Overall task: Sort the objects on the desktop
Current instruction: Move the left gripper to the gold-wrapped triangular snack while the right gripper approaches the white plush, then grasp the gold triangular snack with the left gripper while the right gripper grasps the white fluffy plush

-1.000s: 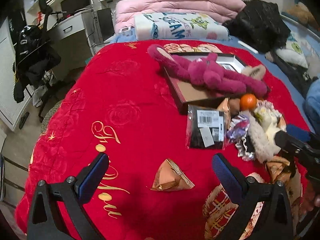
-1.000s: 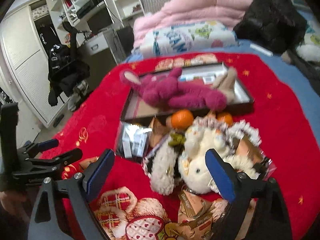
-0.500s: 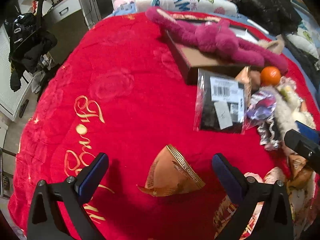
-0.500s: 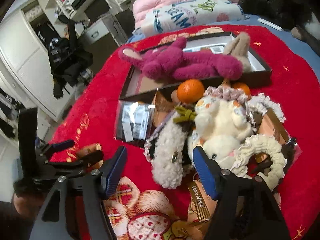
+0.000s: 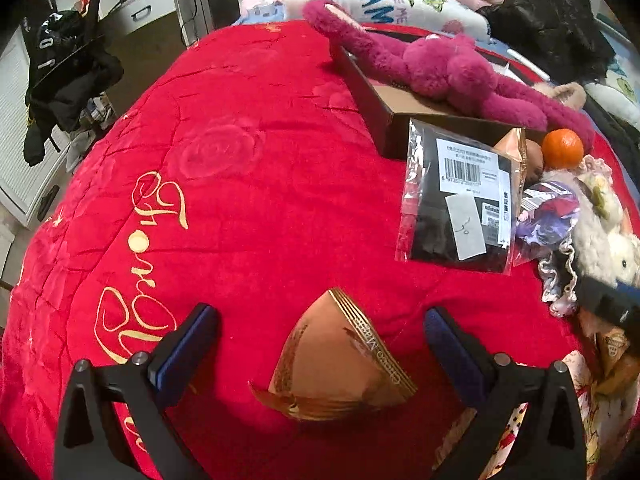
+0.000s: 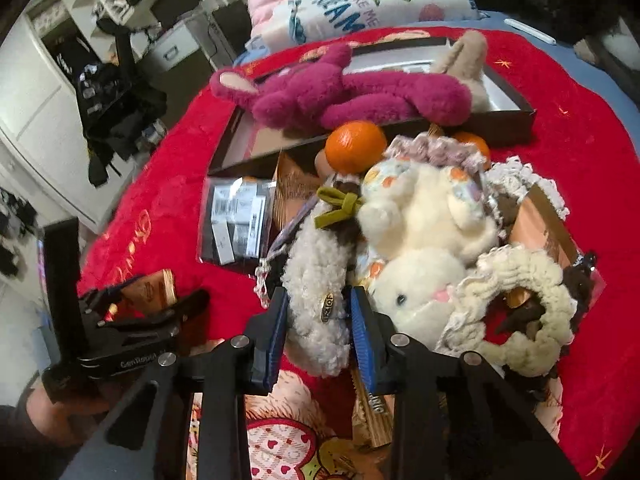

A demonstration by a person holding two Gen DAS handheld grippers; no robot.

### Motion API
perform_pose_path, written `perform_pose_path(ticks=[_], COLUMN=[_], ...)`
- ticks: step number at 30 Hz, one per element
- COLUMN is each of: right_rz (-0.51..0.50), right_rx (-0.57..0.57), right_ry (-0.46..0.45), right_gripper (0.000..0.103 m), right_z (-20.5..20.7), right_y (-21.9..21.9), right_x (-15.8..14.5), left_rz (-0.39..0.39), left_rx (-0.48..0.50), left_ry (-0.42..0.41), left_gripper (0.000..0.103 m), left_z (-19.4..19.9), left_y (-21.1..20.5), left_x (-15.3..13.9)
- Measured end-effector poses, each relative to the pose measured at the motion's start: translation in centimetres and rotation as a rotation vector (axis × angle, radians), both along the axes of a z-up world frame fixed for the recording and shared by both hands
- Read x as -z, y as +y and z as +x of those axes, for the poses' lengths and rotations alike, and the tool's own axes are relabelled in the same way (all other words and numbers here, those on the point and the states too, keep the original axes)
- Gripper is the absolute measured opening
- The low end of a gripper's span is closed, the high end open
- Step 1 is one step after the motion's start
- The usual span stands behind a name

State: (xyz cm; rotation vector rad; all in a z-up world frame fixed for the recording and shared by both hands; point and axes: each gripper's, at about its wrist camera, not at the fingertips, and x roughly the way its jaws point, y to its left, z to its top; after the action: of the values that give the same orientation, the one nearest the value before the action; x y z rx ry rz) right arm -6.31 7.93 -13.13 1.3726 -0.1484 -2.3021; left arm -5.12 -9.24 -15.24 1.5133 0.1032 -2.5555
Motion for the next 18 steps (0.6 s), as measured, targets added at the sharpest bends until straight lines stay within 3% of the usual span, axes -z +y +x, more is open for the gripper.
perform_pose_path(ticks=[5,8,10,13,15,18], right_rz=[-0.015,-0.023,-0.006,-0.006,0.000,-0.014], right_rx=[-0.015,0.002,-0.012,-0.010,-0.008,0.013], right_ry=[-0.084,-0.081,-0.055,-0.046,-0.037,-0.023], right_gripper=[0.029,0.029,0.026,0.026,0.025,0.025], right_z=[-0.3,-0.3,0.0,0.1,0.2,0.3], right_y=[-0.2,-0.2,-0.3,-0.4,-0.4,-0.1], right_x=[2.0,2.1,1.6,1.3,0.9,0.0], left_rz=[0.022,0.012,0.026,0.052,0.041,0.036], left_rx=[-0.018,-0.023,-0.028,-0.033,-0.023,-0.002], left_ry=[0.016,0.027,0.033,0.036,0.041,0.043], left_gripper=[0.103,0.103,0.095,0.073,0.048,0.034], left_z=[0.0,-0.1,-0.1,-0.2,-0.3,-0.6], left_y=[-0.4,-0.3,-0.4,-0.3,0.0,0.4], left_x=[-0.1,-0.3,-0.6,-1.4,-2.0,-2.5])
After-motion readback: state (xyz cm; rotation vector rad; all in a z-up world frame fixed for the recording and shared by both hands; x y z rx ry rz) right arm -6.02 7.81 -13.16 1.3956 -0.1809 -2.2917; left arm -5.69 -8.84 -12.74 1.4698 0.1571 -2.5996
